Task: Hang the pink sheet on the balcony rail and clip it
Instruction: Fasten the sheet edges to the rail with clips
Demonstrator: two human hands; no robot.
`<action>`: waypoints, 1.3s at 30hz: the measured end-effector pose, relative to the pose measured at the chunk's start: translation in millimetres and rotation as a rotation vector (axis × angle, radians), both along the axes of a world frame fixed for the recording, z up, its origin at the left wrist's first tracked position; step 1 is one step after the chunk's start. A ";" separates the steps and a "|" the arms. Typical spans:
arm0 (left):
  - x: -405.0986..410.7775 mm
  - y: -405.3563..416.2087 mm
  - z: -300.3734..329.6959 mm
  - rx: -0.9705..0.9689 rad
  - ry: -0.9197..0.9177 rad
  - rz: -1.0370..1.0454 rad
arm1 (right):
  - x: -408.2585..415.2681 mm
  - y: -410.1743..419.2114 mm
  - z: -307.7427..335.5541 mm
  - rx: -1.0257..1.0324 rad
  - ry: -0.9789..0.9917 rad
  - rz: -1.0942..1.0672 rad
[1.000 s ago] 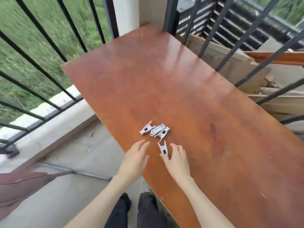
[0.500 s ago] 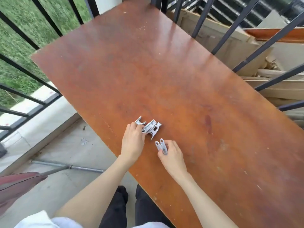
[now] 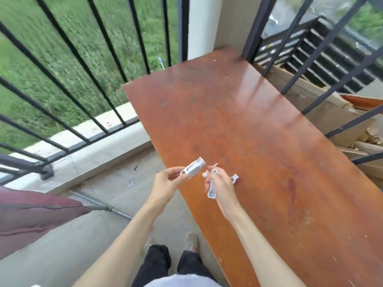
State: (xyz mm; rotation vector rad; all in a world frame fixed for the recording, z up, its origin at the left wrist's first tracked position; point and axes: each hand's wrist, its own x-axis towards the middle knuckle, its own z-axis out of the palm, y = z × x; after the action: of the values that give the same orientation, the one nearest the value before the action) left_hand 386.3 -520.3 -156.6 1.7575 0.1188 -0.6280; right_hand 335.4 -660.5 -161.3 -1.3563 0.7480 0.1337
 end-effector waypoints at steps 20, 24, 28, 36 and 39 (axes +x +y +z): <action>12.4 331.7 110.2 0.257 -0.386 0.382 | 126.4 321.0 101.2 -0.655 -0.528 1.402; 6.3 349.0 120.9 0.259 -0.384 0.546 | 135.1 345.6 114.9 -0.551 -0.586 1.407; 3.0 351.9 144.4 0.210 -0.464 0.734 | 148.3 355.6 133.4 -0.376 -0.616 1.462; 10.6 342.3 190.8 0.349 -0.694 1.001 | 193.8 366.2 174.7 0.137 -0.530 1.363; 12.3 349.1 201.8 0.554 -0.818 1.144 | 209.3 376.9 198.2 0.148 -0.644 1.244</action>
State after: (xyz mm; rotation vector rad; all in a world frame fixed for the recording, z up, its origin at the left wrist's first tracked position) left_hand 398.5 -171.3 45.2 1.9551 0.7014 1.0246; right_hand 544.7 -283.7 36.8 -1.4277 -0.6989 0.6713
